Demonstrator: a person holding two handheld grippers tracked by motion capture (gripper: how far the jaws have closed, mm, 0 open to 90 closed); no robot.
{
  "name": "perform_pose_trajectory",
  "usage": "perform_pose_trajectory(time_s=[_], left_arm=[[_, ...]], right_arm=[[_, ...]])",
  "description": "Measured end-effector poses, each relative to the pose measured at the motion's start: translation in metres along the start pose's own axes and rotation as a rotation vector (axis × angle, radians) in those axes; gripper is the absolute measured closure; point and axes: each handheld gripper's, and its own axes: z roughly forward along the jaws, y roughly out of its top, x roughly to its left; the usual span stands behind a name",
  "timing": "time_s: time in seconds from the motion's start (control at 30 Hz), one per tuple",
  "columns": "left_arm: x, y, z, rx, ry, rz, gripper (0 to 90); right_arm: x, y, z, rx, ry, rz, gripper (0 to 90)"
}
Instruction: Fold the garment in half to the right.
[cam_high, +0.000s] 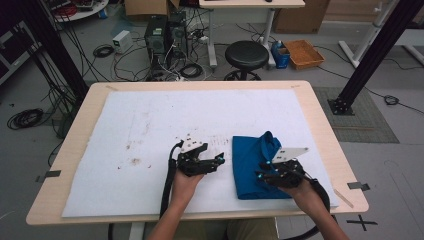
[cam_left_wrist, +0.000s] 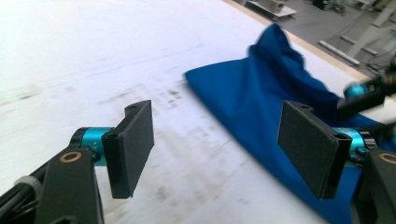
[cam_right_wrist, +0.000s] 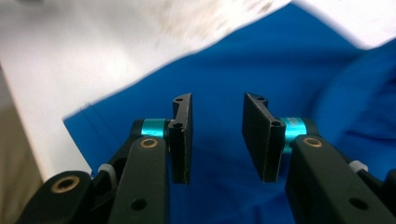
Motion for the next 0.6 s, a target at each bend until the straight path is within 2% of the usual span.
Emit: perform_pose_trajectory(time_s=[0.03, 0.07, 0.17, 0.2, 0.3, 0.33, 0.4, 0.47, 0.5, 0.53, 0.57, 0.6], left_arm=[[0.003, -0.001, -0.003, -0.001, 0.003, -0.004, 27.5], [0.005, -0.002, -0.005, -0.003, 0.006, -0.012, 27.5], [0.01, -0.005, -0.011, -0.004, 0.015, -0.015, 27.5], [0.012, -0.008, -0.013, -0.002, 0.015, -0.017, 27.5], [0.014, -0.011, -0.014, 0.001, 0.02, -0.023, 27.5], [0.014, -0.013, -0.015, 0.001, 0.022, -0.025, 27.5], [0.014, -0.013, -0.016, 0.001, 0.021, -0.027, 27.5], [0.015, -0.013, -0.017, -0.004, 0.02, -0.027, 27.5], [0.015, -0.013, -0.017, -0.006, 0.018, -0.03, 27.5], [0.016, -0.013, -0.017, -0.003, 0.02, -0.03, 27.5], [0.016, -0.013, -0.017, -0.003, 0.02, -0.03, 27.5], [0.015, -0.013, -0.017, -0.003, 0.021, -0.033, 27.4]], right_arm=[[0.002, -0.001, 0.005, 0.021, 0.003, -0.008, 68.5], [0.005, -0.005, 0.01, 0.076, -0.012, -0.026, 79.7], [0.006, -0.009, 0.007, 0.065, -0.021, -0.029, 84.5], [0.004, -0.012, -0.003, 0.032, -0.042, -0.019, 87.3], [0.001, -0.015, -0.013, 0.027, -0.061, -0.01, 90.0], [-0.002, -0.02, -0.021, 0.046, -0.089, -0.012, 90.0], [-0.004, -0.025, -0.028, 0.058, -0.113, -0.001, 90.0], [-0.004, -0.027, -0.032, 0.039, -0.111, -0.004, 87.5], [-0.004, -0.027, -0.034, 0.007, -0.101, 0.007, 75.2], [0.0, -0.022, -0.033, -0.031, -0.043, 0.004, 70.5], [0.004, -0.018, -0.028, -0.03, -0.023, -0.006, 69.7], [0.007, -0.015, -0.021, -0.007, -0.009, -0.022, 70.2]])
